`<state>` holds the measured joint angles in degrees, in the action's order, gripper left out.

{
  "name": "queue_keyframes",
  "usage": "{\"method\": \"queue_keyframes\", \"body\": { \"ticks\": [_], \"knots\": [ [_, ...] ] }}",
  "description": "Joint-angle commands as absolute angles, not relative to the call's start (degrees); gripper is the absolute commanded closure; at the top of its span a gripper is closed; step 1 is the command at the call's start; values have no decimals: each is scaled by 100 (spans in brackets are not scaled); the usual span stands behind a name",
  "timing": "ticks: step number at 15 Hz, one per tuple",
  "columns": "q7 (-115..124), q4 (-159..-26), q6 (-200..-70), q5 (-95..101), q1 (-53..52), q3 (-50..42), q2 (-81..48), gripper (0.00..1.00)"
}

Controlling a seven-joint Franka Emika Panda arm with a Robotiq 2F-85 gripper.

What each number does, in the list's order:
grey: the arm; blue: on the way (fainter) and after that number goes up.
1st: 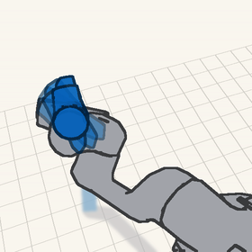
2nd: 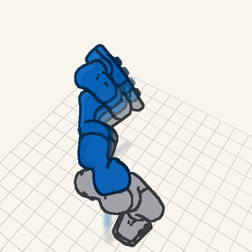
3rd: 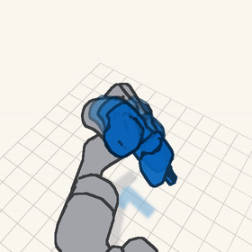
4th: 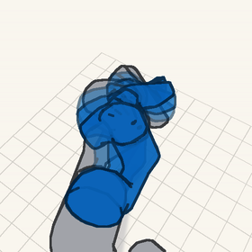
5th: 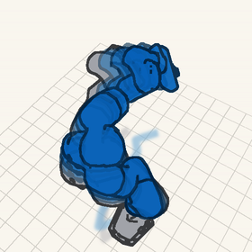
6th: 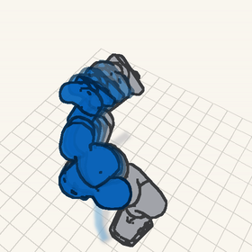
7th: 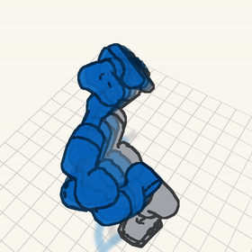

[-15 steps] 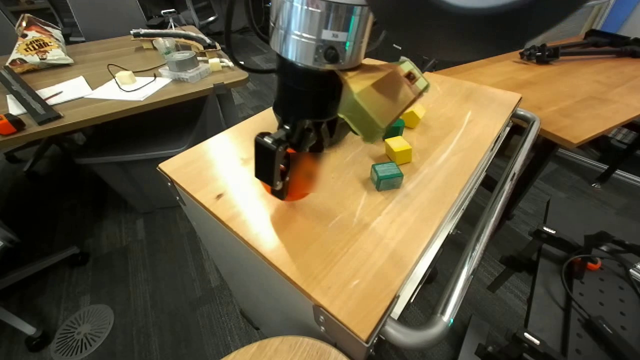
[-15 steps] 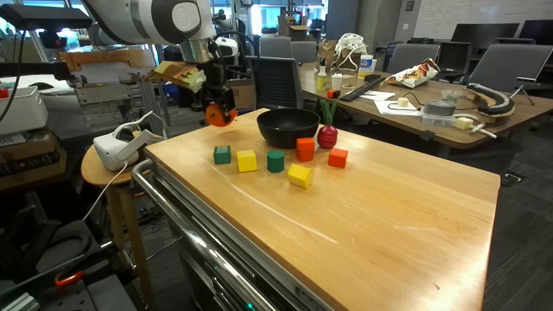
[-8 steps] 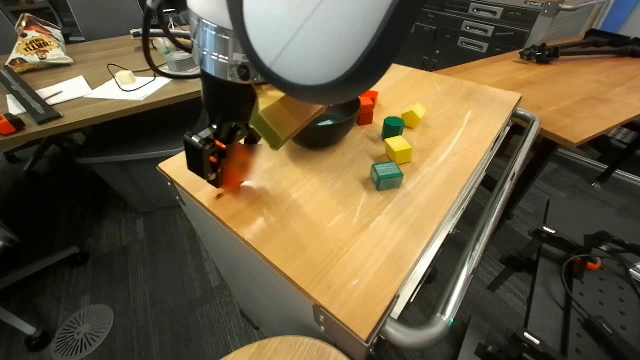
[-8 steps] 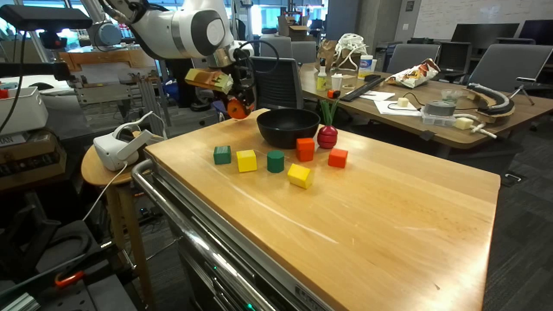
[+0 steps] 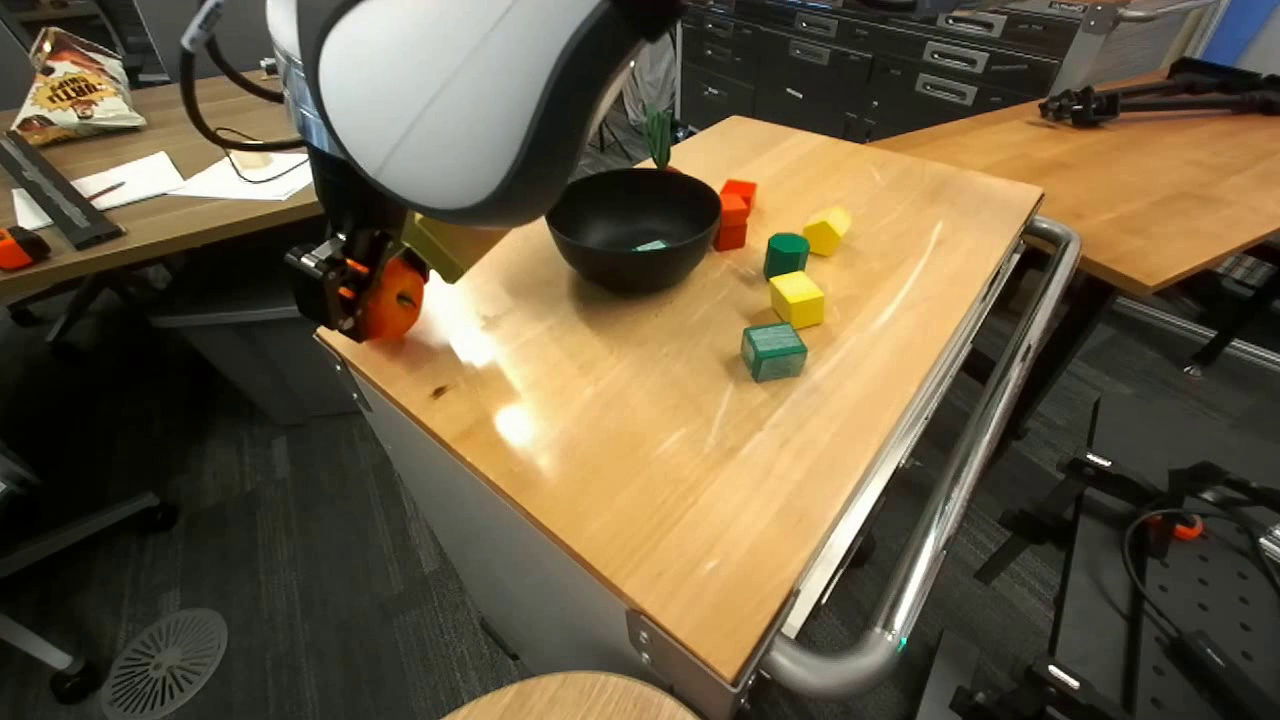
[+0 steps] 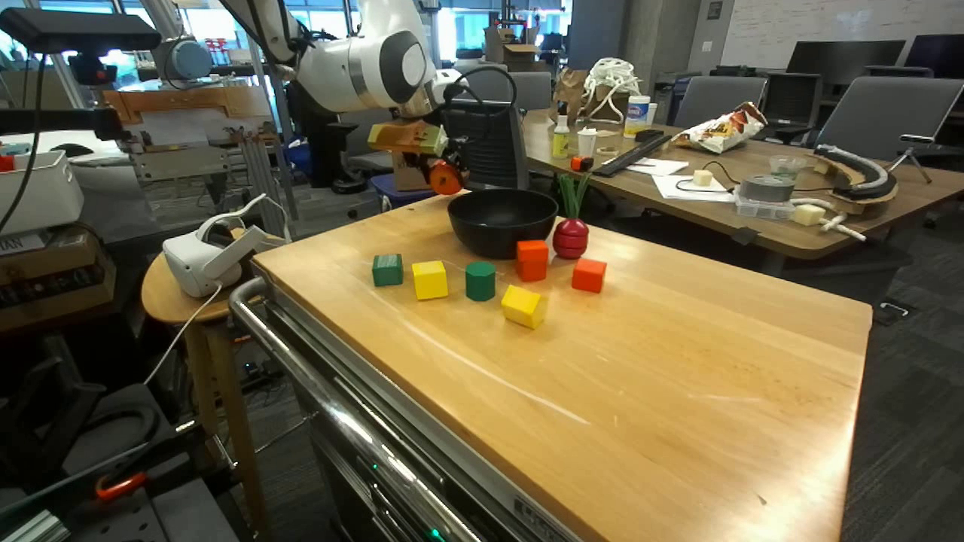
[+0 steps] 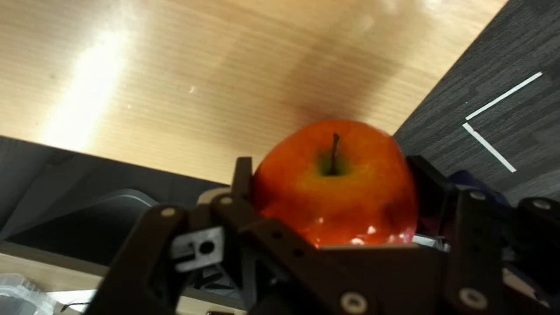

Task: Move the apple backwards, place the radish and blocks inside the black bowl

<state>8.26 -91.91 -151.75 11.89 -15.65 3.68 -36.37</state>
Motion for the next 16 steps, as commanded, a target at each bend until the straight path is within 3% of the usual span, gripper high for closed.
{"method": "queue_keyframes", "body": {
  "ticks": [1,8,16],
  "knots": [
    [528,-8372,-14493,1294,-1648,187,-3903,41],
    [269,-7901,-13116,1351,-1608,187,-3845,41],
    [314,-8308,-12712,1354,-1560,231,-3614,41]
  ]
}}
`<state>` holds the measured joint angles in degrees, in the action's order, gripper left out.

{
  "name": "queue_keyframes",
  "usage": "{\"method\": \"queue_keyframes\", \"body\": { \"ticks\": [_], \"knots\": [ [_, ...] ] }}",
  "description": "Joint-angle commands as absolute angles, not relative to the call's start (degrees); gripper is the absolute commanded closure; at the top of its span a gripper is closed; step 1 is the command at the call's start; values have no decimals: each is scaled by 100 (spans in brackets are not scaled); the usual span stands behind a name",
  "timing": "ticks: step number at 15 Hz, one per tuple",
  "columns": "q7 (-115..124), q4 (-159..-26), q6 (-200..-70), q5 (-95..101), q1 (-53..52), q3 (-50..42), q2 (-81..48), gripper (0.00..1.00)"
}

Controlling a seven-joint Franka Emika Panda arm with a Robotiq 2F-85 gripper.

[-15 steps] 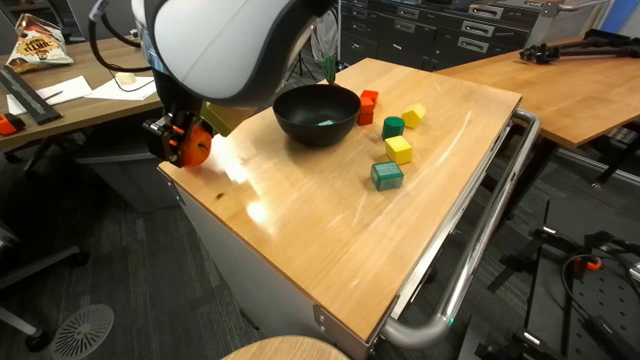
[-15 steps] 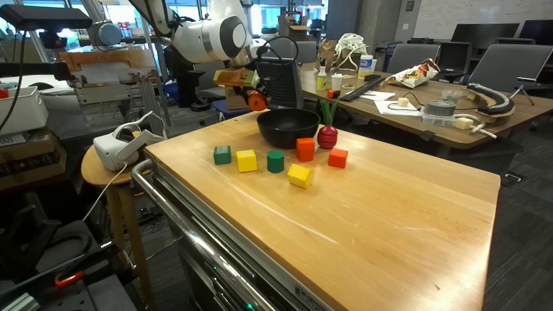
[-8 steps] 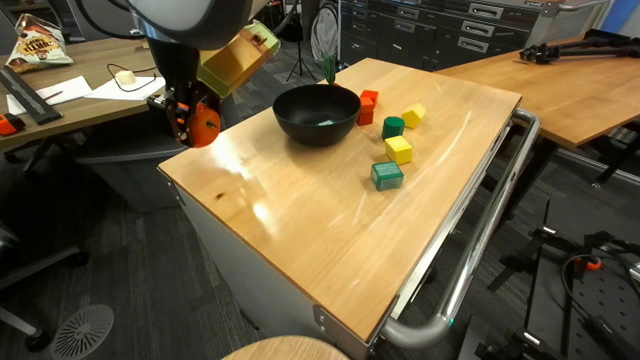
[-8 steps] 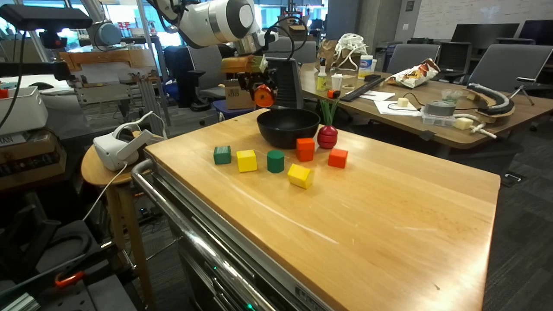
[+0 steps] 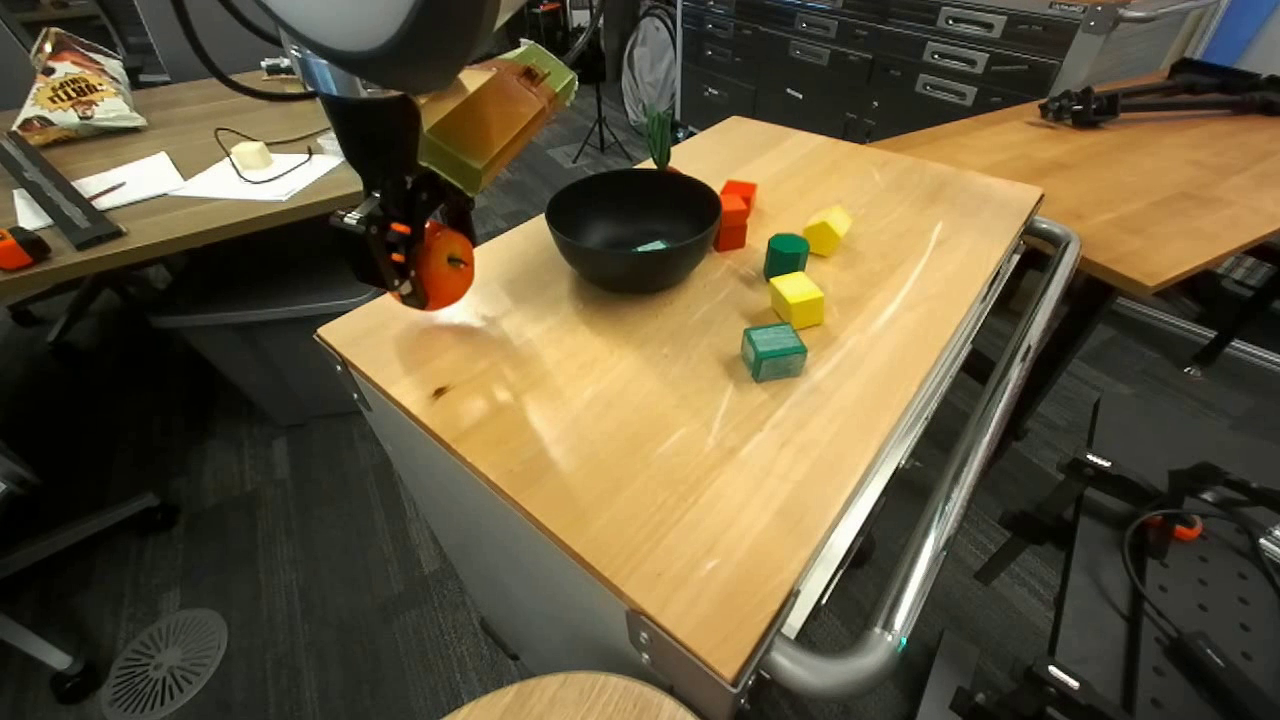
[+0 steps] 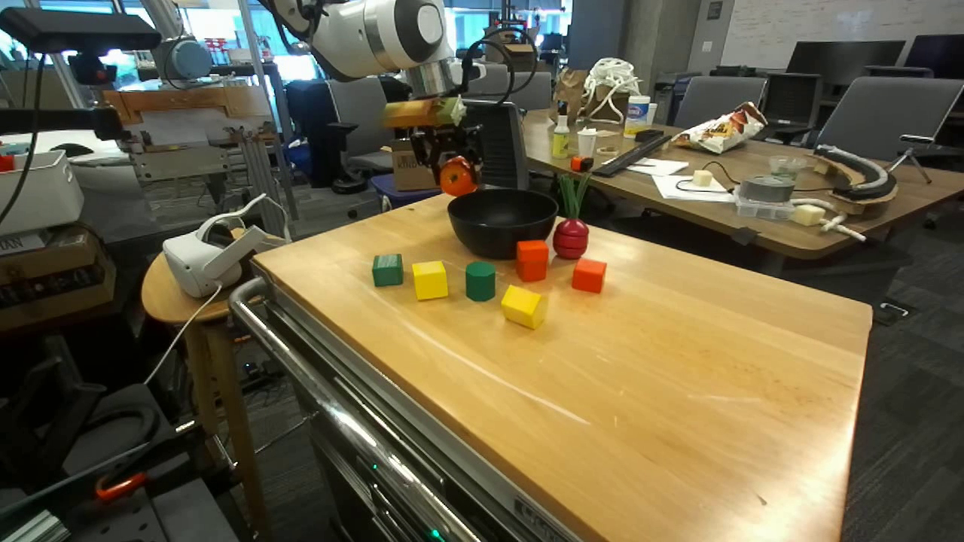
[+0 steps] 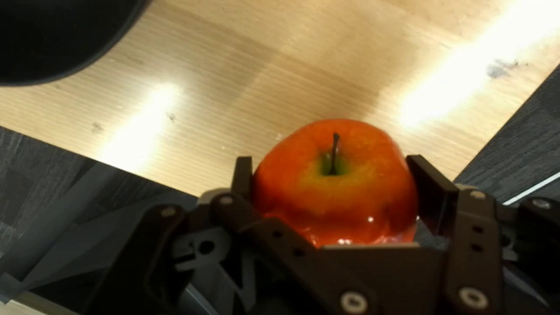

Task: Move the apple backwards, place the radish and blocks inside the black bowl

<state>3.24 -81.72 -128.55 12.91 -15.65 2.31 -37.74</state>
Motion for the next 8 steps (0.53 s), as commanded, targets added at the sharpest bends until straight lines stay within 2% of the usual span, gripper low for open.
{"method": "queue_keyframes", "body": {
  "ticks": [1,7,8],
  "knots": [
    [323,-8334,-12683,1318,-1548,249,-3599,41],
    [348,-8600,-12425,1296,-1537,276,-3490,41],
    [361,-8617,-12410,1295,-1535,276,-3487,24]
  ]
}}
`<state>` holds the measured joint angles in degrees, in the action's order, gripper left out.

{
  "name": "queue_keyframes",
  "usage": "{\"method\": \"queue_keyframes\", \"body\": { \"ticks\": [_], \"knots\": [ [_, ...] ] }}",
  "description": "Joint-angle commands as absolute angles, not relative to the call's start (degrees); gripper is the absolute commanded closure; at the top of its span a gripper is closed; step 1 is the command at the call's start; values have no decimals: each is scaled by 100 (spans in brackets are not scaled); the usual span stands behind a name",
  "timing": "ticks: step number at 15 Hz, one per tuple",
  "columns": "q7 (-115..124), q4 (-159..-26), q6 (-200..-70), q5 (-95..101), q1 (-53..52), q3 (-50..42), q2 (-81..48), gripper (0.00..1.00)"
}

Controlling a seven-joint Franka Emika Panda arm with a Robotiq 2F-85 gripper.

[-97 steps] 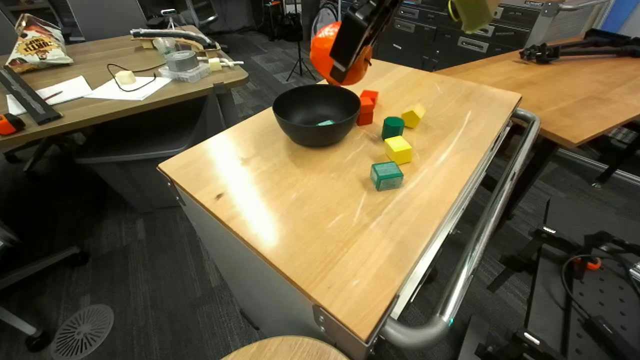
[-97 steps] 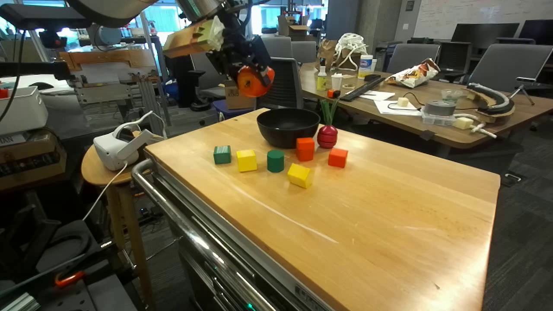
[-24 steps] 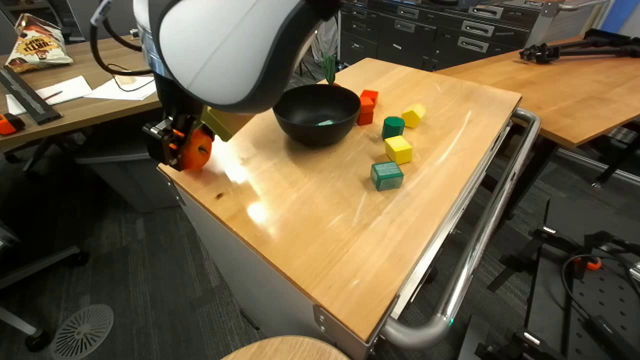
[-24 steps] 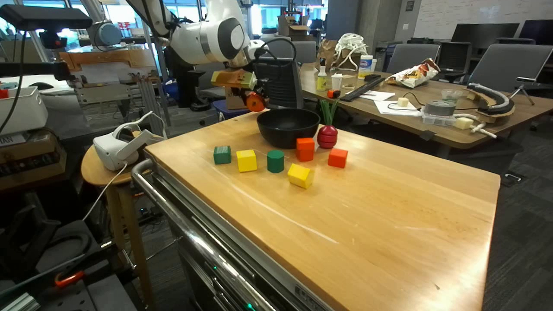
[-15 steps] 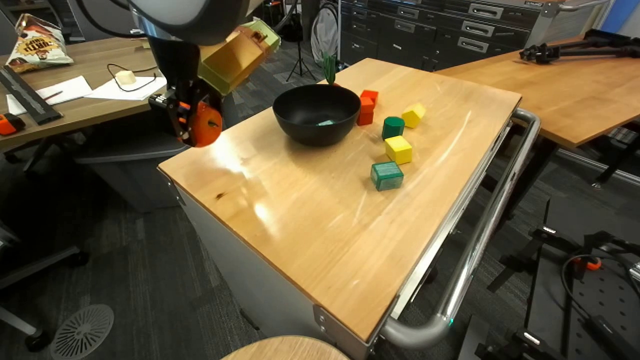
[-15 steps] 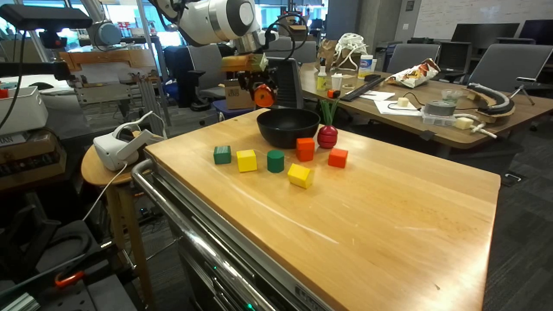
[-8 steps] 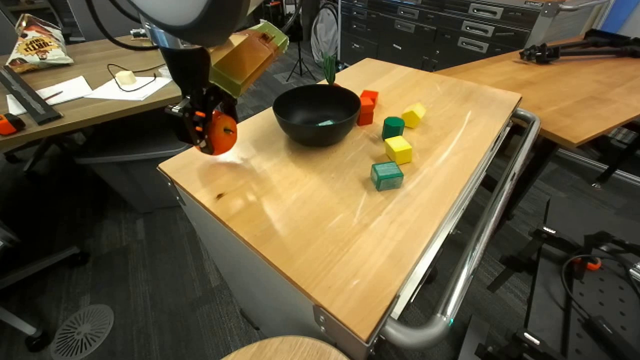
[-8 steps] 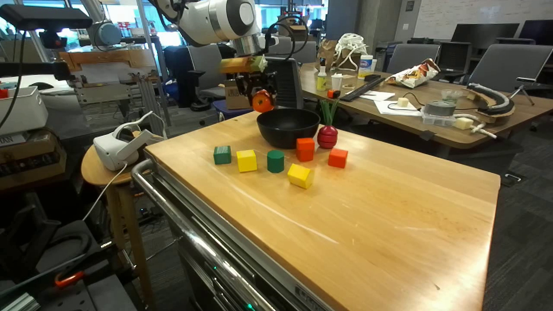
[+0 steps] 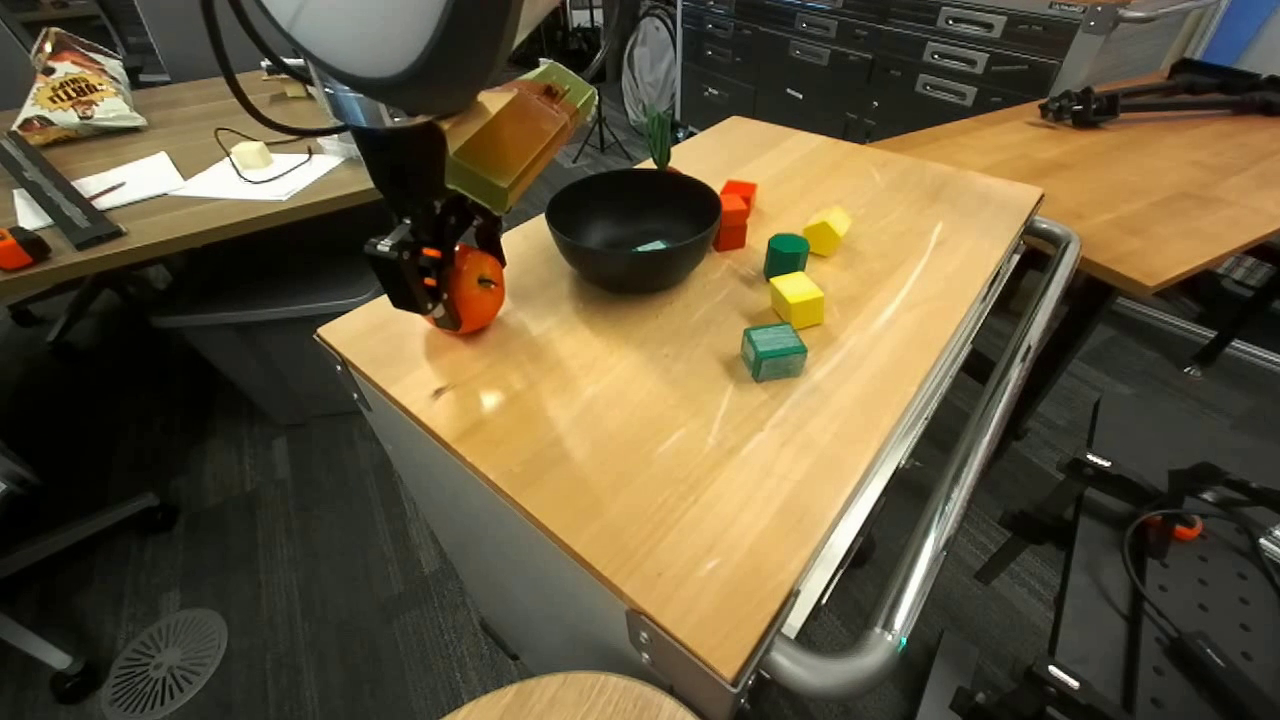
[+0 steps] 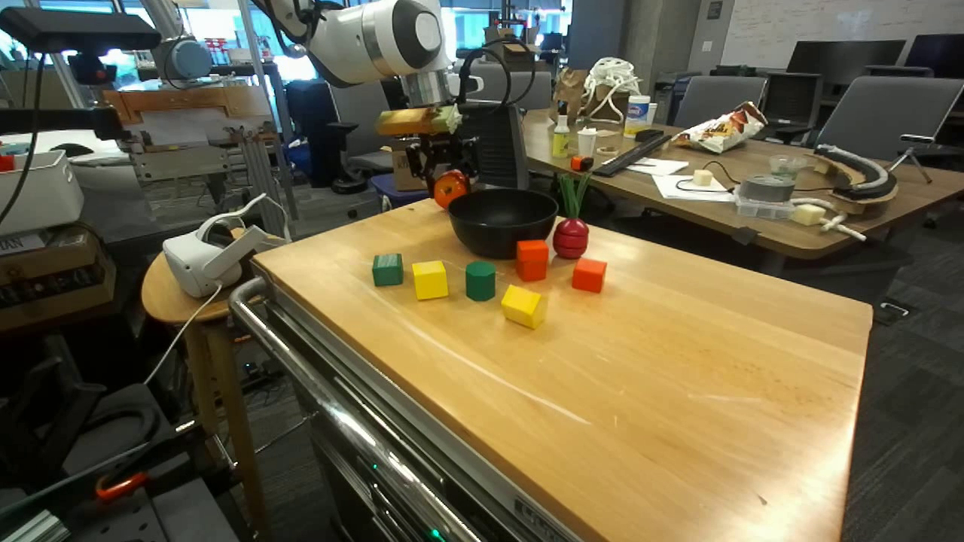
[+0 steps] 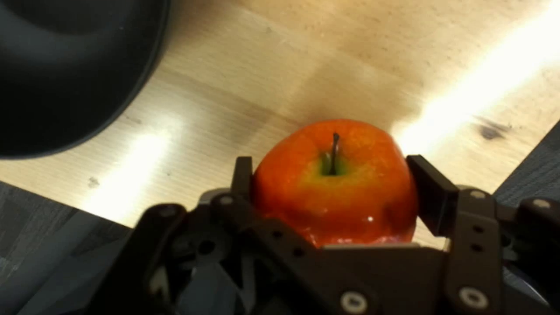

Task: Move the apple backwards, place the radish and blocks inside the black bowl

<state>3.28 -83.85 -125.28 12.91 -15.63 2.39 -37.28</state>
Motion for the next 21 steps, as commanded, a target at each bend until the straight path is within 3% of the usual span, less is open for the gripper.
{"method": "queue_keyframes", "body": {
  "ticks": [1,3,21],
  "knots": [
    [397,-8607,-12445,1289,-1533,270,-3482,5],
    [430,-8560,-12434,1271,-1514,262,-3472,0],
    [748,-8138,-12490,1128,-1381,211,-3504,0]
  ]
}}
